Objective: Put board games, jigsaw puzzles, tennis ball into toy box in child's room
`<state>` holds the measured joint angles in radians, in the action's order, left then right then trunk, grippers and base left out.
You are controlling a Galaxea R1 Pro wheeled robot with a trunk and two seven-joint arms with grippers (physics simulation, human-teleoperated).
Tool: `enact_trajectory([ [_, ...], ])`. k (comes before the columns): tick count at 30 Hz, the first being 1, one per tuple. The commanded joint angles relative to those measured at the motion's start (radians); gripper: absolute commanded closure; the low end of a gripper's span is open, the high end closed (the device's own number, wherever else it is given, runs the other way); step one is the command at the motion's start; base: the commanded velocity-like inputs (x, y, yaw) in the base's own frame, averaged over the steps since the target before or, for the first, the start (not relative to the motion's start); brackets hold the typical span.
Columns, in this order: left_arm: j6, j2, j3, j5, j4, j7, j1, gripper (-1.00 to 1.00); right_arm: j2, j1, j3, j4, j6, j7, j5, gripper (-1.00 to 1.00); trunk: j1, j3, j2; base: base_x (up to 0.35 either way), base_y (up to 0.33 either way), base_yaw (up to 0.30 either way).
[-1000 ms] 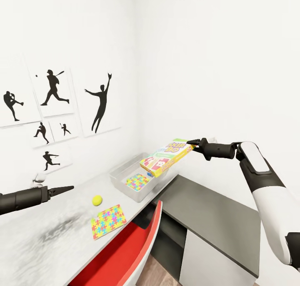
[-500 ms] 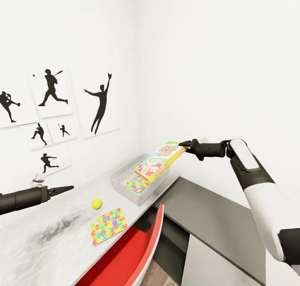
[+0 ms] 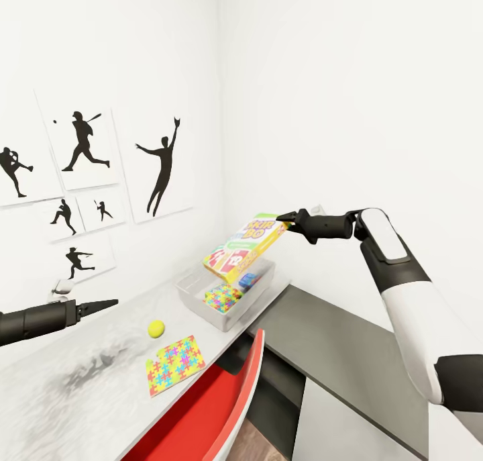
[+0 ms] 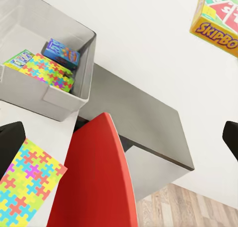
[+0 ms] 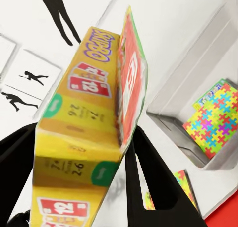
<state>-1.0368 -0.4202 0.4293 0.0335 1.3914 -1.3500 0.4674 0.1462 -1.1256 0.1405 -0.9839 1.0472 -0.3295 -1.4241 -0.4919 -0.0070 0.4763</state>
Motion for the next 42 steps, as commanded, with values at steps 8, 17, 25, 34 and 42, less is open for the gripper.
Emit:
enact_trajectory([
  [8,-0.01,-0.008,0.004,0.009,0.0,-0.01,0.0,-1.0,0.0,-0.049,0.002,0.039,0.0,-0.011,-0.009,1.0,0.0,-0.001,0.001,0.0,0.0,0.0],
  [17,-0.01,-0.054,0.021,0.013,0.007,-0.074,-0.001,-1.0,0.0,-0.081,0.002,0.102,0.0,-0.009,-0.009,1.0,0.0,-0.001,0.001,0.0,0.0,0.0],
  [25,-0.01,-0.131,0.025,0.013,-0.003,-0.221,-0.023,-1.0,-0.041,-0.085,0.012,0.143,0.0,-0.007,-0.008,1.0,0.0,-0.001,0.001,0.0,0.0,0.0],
  [34,-0.01,-0.233,0.019,0.208,0.011,-0.221,-0.088,-1.0,-0.085,-0.095,0.034,0.168,0.0,-0.005,0.023,1.0,0.0,-0.001,0.001,0.0,0.0,0.0],
  [42,-0.004,-0.266,0.025,0.314,0.016,-0.221,-0.157,-1.0,-0.091,-0.098,0.033,0.17,0.0,0.001,0.095,1.0,0.0,-0.008,0.001,0.0,0.0,0.0],
])
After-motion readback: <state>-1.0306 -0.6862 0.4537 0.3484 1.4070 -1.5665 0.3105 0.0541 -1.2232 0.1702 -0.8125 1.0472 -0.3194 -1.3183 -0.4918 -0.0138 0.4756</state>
